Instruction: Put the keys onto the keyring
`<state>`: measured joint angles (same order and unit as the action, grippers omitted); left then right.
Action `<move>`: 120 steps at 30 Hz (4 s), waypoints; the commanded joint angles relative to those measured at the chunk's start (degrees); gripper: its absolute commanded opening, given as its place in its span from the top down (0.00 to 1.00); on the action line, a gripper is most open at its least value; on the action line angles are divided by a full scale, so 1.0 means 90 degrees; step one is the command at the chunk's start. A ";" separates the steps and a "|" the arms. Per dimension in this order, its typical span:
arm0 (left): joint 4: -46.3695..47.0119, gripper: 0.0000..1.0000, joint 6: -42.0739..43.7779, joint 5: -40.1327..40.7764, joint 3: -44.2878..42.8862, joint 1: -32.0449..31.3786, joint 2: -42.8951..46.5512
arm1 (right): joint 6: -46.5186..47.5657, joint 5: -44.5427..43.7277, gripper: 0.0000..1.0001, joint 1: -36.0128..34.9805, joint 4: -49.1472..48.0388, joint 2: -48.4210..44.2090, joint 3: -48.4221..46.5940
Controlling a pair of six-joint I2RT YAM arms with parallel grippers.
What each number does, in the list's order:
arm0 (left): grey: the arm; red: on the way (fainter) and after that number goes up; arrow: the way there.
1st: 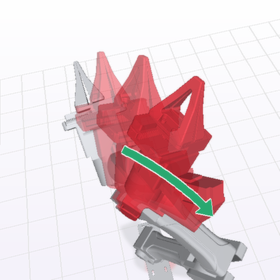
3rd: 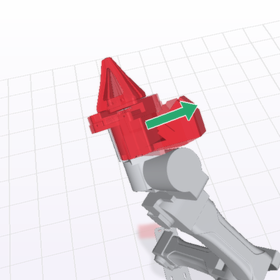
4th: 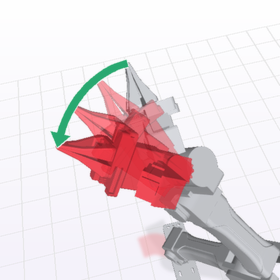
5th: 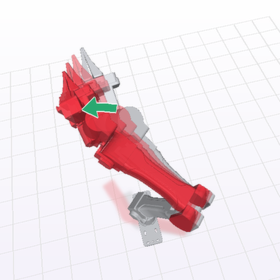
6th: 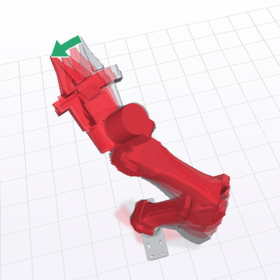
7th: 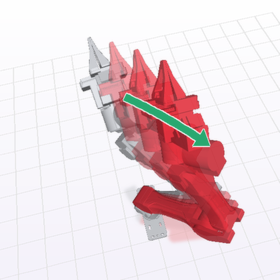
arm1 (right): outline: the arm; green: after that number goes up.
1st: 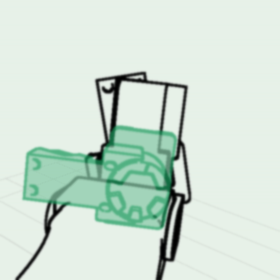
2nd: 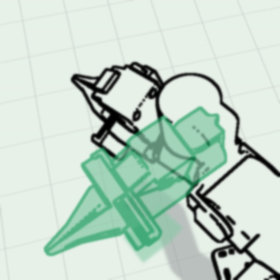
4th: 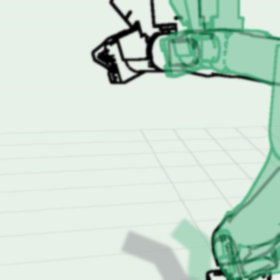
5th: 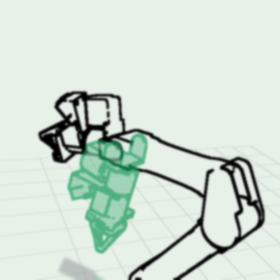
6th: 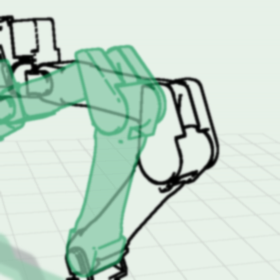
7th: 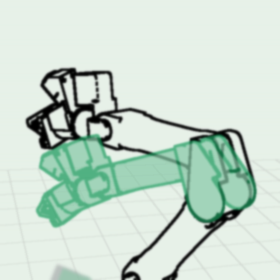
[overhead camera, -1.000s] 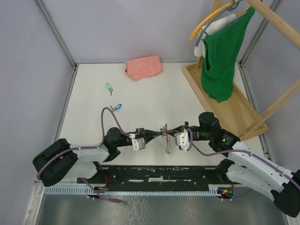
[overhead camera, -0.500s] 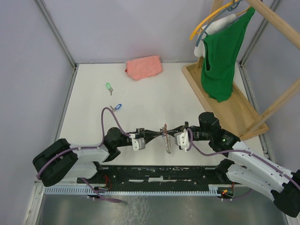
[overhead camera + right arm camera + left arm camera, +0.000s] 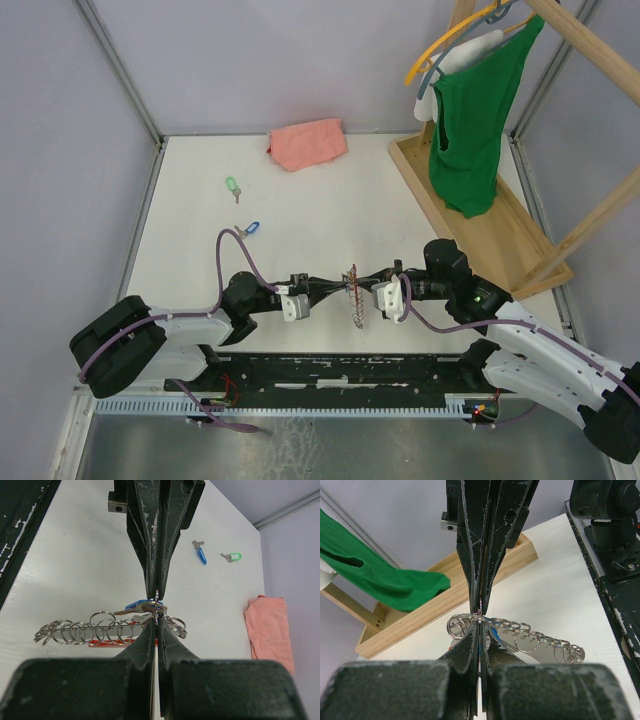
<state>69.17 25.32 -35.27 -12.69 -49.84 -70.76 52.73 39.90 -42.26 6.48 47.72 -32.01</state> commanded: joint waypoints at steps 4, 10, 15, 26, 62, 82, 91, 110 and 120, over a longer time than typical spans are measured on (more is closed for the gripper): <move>0.0291 0.97 0.0136 -0.0154 -0.0181 0.0035 -0.0006 | -0.0070 0.0125 0.99 0.0015 -0.0424 -0.0039 -0.0312; 0.0308 0.97 0.0136 -0.0127 -0.0177 0.0034 -0.0009 | -0.0089 0.0147 1.00 0.0014 -0.0426 -0.0029 -0.0322; 0.0311 0.97 0.0126 -0.0060 -0.0155 0.0031 0.0006 | -0.0087 0.0117 1.00 0.0018 -0.0415 -0.0049 -0.0311; 0.0262 0.97 0.0146 0.0055 -0.0126 0.0032 0.0069 | -0.0087 0.0039 0.99 0.0013 -0.0383 -0.0068 -0.0318; 0.0356 0.97 0.0077 -0.0032 -0.0221 0.0031 -0.0106 | -0.0243 0.0232 0.99 0.0017 -0.0571 -0.0047 -0.0302; 0.0383 0.97 0.0136 0.0173 -0.0075 0.0031 0.0069 | -0.0214 -0.0068 0.99 0.0015 -0.0476 -0.0107 -0.0281; 0.0423 0.97 0.0136 0.0132 -0.0094 0.0031 0.0031 | -0.0203 -0.0114 0.99 0.0015 -0.0501 -0.0088 -0.0263; 0.0418 0.97 0.0165 0.0168 -0.0112 0.0031 0.0010 | -0.0214 -0.0071 0.99 0.0014 -0.0455 -0.0088 -0.0281; 0.0404 0.97 0.0182 0.0207 -0.0105 0.0032 -0.0009 | -0.0205 0.0048 0.99 0.0013 -0.0398 -0.0056 -0.0320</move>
<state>69.56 25.32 -34.48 -12.80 -49.84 -71.20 51.22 38.74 -42.26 5.21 47.72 -32.01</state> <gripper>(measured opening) 0.032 0.013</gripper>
